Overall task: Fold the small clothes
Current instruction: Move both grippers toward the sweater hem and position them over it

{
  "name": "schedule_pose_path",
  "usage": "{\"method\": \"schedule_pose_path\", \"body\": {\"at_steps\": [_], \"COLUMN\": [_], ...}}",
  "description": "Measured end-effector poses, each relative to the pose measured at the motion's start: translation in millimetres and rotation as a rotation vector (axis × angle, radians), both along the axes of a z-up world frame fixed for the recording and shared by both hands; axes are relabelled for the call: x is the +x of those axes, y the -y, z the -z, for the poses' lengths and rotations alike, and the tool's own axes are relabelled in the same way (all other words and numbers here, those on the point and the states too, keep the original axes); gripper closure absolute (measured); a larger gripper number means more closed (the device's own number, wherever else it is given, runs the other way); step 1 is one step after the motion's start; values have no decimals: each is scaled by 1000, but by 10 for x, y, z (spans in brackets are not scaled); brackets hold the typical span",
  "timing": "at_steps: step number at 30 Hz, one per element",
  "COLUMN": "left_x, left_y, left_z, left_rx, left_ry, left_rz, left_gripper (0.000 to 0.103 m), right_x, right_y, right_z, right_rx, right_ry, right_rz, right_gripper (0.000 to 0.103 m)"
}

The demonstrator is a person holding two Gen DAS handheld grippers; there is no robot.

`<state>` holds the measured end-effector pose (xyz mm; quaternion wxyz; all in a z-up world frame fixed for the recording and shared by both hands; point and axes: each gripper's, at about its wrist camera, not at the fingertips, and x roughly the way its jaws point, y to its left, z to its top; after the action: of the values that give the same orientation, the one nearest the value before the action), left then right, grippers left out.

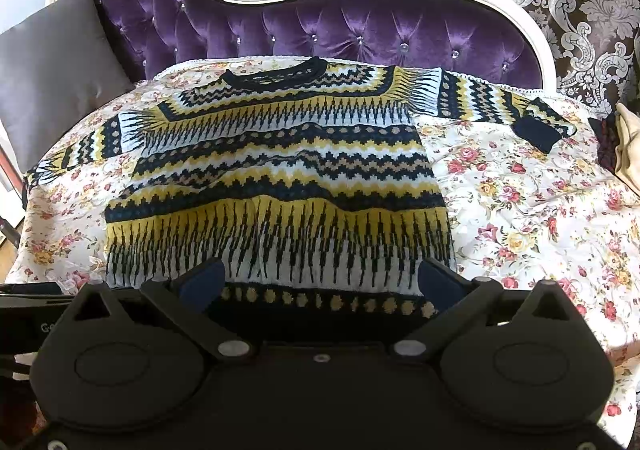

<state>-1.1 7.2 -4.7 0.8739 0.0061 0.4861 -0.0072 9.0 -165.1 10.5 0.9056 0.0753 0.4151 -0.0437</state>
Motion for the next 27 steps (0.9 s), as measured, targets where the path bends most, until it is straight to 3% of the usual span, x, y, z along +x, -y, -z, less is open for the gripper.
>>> {"method": "schedule_pose_path", "body": {"at_steps": [27], "left_x": [26], "left_y": [-13], "left_z": [11], "left_rx": [11], "left_ry": [-3], "left_rz": [0], "left_gripper": [17], "right_x": [17], "right_y": [-17], "right_z": [27], "right_rx": [18], "right_ry": [-2], "right_rz": [-5], "right_gripper": [1]}}
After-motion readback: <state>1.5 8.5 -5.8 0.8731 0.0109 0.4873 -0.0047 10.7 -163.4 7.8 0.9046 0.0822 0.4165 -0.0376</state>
